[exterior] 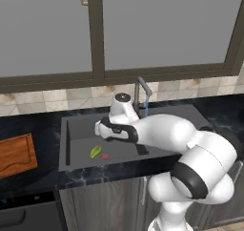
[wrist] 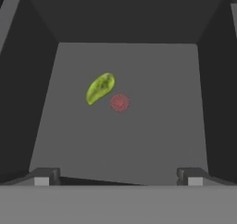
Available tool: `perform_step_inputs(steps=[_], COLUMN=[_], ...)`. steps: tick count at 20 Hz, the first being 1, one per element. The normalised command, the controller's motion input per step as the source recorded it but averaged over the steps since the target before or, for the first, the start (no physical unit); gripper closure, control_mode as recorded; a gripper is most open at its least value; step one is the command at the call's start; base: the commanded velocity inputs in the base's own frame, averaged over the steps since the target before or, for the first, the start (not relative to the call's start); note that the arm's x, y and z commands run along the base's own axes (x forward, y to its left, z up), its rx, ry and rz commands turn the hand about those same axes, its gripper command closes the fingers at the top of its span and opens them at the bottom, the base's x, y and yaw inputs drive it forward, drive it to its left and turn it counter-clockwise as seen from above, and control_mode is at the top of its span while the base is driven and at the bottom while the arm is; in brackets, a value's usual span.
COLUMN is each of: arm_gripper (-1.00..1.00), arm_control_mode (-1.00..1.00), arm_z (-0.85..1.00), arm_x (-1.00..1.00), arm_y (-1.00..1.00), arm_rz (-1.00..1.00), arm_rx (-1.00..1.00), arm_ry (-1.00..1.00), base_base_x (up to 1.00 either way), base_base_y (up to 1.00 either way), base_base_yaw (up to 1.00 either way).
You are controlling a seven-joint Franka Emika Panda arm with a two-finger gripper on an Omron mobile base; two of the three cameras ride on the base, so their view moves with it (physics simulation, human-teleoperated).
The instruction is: Pick the mango from the sink and place it on the cutting board to airdry. Then turn off the sink faucet.
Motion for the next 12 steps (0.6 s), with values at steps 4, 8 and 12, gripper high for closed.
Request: perform_step_inputs(steps=[4,8,12], arm_gripper=[-1.0,-1.0,-1.0], arm_control_mode=[-1.0,-1.0,-1.0], arm_z=[-0.25,-0.15,-0.19], arm_x=[0.16,0.14,0.16], arm_y=[0.09,0.2,0.25], arm_rz=[0.04,0.02,0.02], arm_rx=[0.0,0.0,0.0], arm_ry=[0.0,0.0,0.0], base_base_x=[0.0,0.0,0.0], base_base_y=[0.0,0.0,0.0], base_base_yaw=[0.0,0.0,0.0])
